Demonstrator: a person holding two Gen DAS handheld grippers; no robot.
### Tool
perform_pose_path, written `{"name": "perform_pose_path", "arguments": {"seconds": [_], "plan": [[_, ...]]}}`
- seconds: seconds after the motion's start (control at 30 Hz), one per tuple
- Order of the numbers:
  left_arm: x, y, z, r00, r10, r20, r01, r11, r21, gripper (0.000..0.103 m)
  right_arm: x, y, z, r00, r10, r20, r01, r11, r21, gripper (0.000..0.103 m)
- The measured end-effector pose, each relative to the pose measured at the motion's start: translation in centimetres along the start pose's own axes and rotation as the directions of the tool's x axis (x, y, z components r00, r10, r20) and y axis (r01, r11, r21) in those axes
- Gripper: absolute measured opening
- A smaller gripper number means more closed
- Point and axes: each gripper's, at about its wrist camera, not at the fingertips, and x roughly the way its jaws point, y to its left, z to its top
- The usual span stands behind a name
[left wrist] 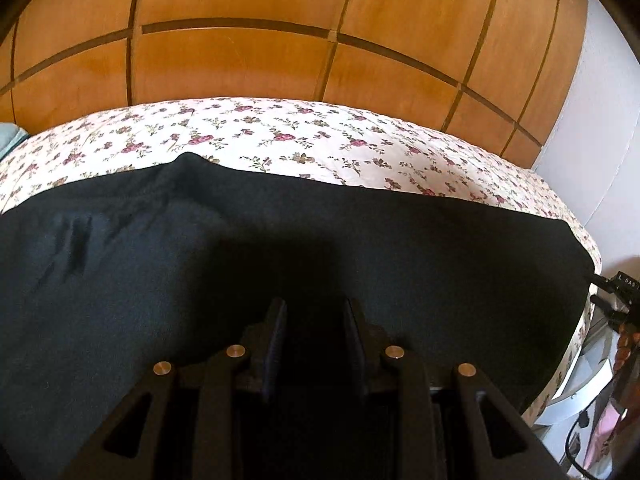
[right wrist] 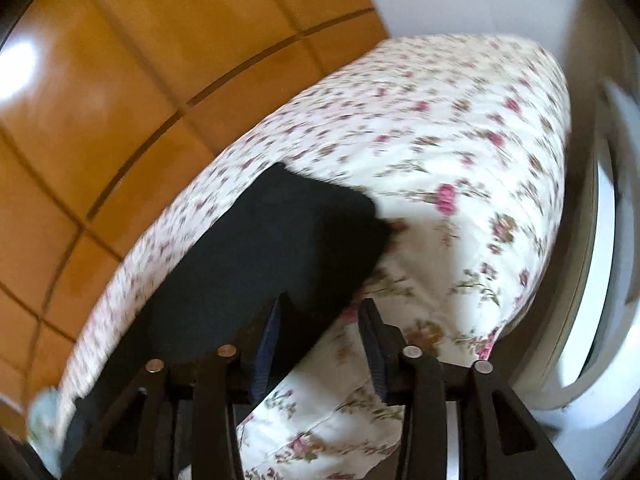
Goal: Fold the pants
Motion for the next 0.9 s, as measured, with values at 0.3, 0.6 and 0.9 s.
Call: {"name": "perform_pose_path", "arguments": {"seconds": [0.3, 0.6, 0.9], "plan": [[-0.6, -0.1, -0.1, 1.000, 0.005, -0.013, -0.005, 1.000, -0.021, 0.032, 2.7, -1.6, 1.9, 0.996, 0.092, 0.008, -0.092, 0.988, 0.125, 0.053], [-1.4, 0.2, 0.0, 1.000, 0.017, -0.018, -0.018, 0.999, -0.041, 0.032, 4.1, -1.8, 2.6, 0.983, 0.180, 0.042, -0.184, 0.964, 0.191, 0.026], [-2.4, 1.9, 0.2, 0.998, 0.064, 0.009, -0.063, 0.994, -0.086, 0.032, -0.5, 3.0, 3.3, 0.977, 0.191, 0.098, -0.197, 0.979, 0.049, 0.023]]}}
